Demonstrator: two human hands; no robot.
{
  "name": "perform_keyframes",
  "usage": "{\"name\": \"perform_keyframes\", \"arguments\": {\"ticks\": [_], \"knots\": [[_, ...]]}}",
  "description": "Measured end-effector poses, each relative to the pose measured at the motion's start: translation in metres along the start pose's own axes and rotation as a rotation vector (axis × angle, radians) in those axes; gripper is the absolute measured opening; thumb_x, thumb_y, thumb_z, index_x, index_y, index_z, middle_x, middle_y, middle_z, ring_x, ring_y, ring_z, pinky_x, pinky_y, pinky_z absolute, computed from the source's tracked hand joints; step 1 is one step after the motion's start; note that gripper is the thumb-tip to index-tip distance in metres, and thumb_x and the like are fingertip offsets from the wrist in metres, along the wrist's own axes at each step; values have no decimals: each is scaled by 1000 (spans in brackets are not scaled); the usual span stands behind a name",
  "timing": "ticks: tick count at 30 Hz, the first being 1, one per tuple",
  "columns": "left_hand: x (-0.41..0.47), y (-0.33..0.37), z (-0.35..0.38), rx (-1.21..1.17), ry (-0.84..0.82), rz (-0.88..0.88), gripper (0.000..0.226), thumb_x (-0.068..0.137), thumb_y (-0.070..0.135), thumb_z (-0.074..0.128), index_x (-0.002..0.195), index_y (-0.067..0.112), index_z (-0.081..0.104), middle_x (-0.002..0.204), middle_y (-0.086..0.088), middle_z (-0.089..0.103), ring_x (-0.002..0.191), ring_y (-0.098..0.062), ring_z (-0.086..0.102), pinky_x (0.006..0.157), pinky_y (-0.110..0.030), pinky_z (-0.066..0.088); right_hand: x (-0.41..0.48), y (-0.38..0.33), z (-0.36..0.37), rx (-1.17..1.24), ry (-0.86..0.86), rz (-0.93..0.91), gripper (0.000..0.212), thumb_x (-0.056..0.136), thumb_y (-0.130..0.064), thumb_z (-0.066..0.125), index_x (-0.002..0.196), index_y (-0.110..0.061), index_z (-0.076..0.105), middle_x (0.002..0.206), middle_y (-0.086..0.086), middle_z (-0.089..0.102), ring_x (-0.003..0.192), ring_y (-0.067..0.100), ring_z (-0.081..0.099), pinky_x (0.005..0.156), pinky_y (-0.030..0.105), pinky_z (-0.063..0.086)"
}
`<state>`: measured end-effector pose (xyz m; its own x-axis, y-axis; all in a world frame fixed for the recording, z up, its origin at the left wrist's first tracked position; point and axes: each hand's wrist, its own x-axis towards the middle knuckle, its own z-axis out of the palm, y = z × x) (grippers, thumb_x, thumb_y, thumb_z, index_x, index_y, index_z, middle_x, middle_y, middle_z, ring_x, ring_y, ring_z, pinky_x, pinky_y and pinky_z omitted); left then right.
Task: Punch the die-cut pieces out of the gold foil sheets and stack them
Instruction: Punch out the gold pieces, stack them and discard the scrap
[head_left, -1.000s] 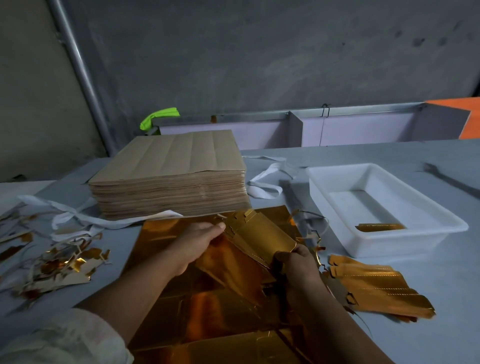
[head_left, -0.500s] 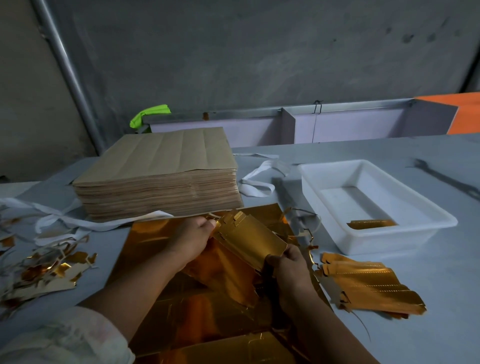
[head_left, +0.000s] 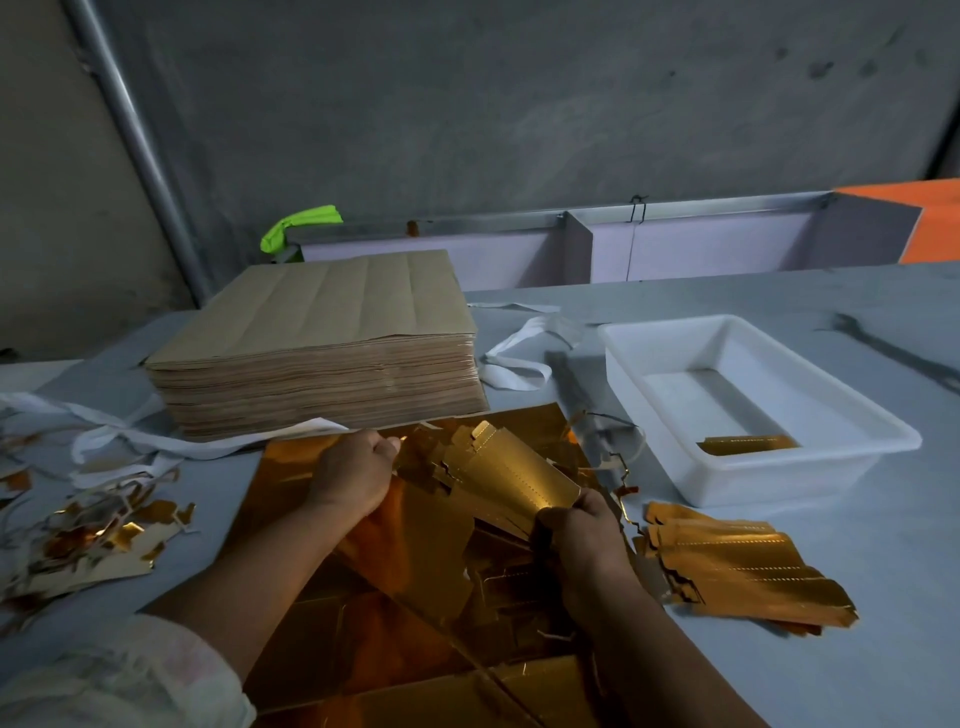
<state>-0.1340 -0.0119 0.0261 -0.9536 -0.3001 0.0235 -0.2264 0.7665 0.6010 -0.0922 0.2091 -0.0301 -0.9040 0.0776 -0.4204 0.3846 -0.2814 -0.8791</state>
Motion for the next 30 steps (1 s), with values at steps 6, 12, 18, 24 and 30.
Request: {"name": "perform_keyframes", "arguments": {"ticks": [6, 12, 18, 24, 30], "knots": [[2, -16, -15, 5, 13, -89, 33, 104, 35, 39, 112, 15, 65, 95, -4, 63, 90, -21, 58, 84, -38, 47, 3, 0, -2, 69, 31, 32, 28, 90, -2, 56, 109, -23, 55, 119, 16, 50, 105, 38, 55, 86, 49, 55], [1, -17, -14, 61, 57, -152, 35, 105, 33, 39, 97, 11, 65, 83, -9, 62, 72, -20, 55, 65, -33, 39, 1, -4, -9, 292, -3, 112, 25, 94, -1, 53, 110, -20, 53, 125, 19, 53, 114, 38, 56, 93, 47, 53], [4, -8, -8, -14, 40, -223, 33, 104, 34, 41, 94, 11, 63, 90, -11, 64, 78, -22, 58, 71, -35, 43, -19, -11, 3, 47, -217, -6, 21, 92, 2, 56, 108, -12, 61, 119, 17, 56, 100, 37, 60, 68, 44, 60], [4, -1, -6, -286, -37, -340, 27, 102, 31, 46, 100, 9, 61, 104, -18, 68, 95, -31, 64, 68, -33, 43, -22, -9, 14, -98, -265, -48, 17, 93, 0, 55, 99, -15, 59, 112, 12, 61, 96, 31, 63, 60, 32, 54], [-1, 13, -1, -447, -42, -378, 23, 101, 29, 50, 95, 8, 59, 103, -18, 69, 89, -28, 64, 64, -32, 42, -22, -8, 14, -132, -291, 2, 26, 90, -7, 62, 111, -22, 56, 116, 11, 58, 99, 33, 62, 65, 36, 56]]}}
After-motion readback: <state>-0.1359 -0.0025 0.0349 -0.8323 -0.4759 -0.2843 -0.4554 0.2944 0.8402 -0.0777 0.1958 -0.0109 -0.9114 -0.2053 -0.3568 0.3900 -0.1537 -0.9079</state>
